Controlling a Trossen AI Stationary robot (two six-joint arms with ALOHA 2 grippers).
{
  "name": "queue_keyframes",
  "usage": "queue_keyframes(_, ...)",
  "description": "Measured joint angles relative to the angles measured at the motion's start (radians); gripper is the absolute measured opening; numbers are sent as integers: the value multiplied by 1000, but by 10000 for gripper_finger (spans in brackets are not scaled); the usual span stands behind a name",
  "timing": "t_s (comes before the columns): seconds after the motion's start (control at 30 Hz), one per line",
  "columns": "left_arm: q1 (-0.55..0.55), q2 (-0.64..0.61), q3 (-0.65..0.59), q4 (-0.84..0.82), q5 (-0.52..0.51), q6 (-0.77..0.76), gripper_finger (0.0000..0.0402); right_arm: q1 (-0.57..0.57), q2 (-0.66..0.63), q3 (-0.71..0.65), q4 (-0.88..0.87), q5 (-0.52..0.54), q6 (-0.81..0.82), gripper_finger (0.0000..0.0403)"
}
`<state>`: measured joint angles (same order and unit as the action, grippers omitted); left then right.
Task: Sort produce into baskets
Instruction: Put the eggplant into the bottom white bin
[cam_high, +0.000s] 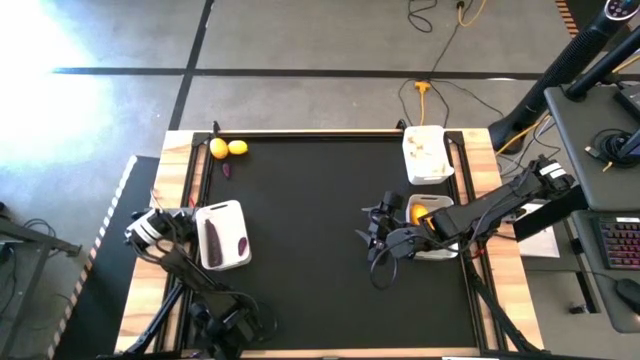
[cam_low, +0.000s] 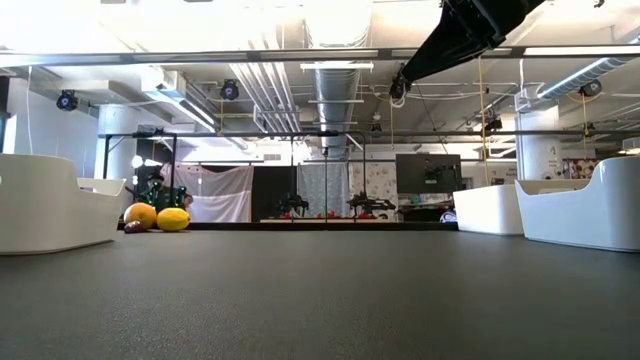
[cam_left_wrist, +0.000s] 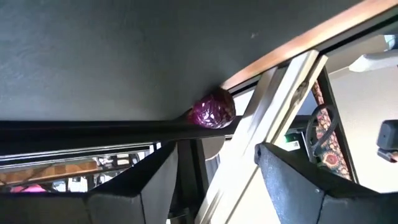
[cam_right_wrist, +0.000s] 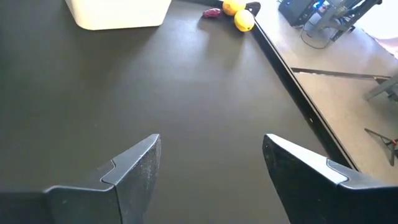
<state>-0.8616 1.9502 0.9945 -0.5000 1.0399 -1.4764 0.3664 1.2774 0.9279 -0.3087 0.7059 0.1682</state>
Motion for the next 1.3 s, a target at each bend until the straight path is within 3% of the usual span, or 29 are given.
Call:
queue_keyframes(0.2, 0, 29, 10, 20, -5, 10, 207, 0, 0, 0, 0, -3, -2, 278)
queue_keyframes(0.53, 4, -22, 6, -13, -63, 31, 201, 0, 0, 0, 0, -7, 3, 282)
queue_keyframes(0.73, 21, -29, 0, -176, -110, 129, 188, 0, 0, 0, 0, -7, 3, 281)
queue_keyframes(1.3, 7, -23, -3, -14, -60, -12, 179, 0, 0, 0, -9, -10, -2, 286)
